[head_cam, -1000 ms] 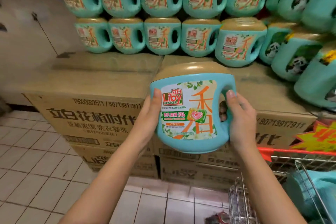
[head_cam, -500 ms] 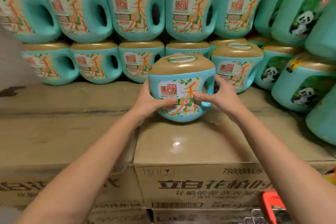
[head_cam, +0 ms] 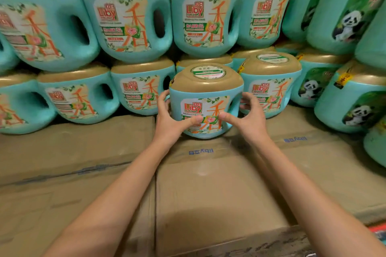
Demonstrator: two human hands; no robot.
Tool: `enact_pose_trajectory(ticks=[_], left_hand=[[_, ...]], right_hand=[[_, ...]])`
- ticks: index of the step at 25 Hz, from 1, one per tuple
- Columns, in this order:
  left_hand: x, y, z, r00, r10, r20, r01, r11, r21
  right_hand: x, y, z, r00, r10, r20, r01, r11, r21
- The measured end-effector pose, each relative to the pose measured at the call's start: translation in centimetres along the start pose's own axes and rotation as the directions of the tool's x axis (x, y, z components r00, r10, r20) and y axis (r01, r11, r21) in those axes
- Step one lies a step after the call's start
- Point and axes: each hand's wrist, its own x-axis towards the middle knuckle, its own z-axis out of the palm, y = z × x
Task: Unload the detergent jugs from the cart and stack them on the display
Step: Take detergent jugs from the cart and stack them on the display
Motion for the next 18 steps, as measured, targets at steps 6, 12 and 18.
enact_pose_trajectory(ticks=[6, 12, 18], left_hand=[[1.1, -0.1, 0.9, 0.994, 0.021, -0.109, -0.012, 0.997, 0.082], [0.9, 0.0, 1.2, 0.995, 0.008, -0.097, 0.003, 0.994, 0.106], [-2.3, 0.9, 2.9, 0.945, -0.092, -0.314, 0.143, 0.98, 0.142]], right_hand=[[1.3, -0.1, 0.6, 0.999, -0.005, -0.052, 0.005, 1.0, -0.006], [1.0, 0.0, 0.4, 0.998, 0.005, -0.056, -0.005, 1.0, 0.0], [-1.2, -0.9, -0.3, 0.996, 0.077, -0.055, -0.078, 0.997, -0.021]])
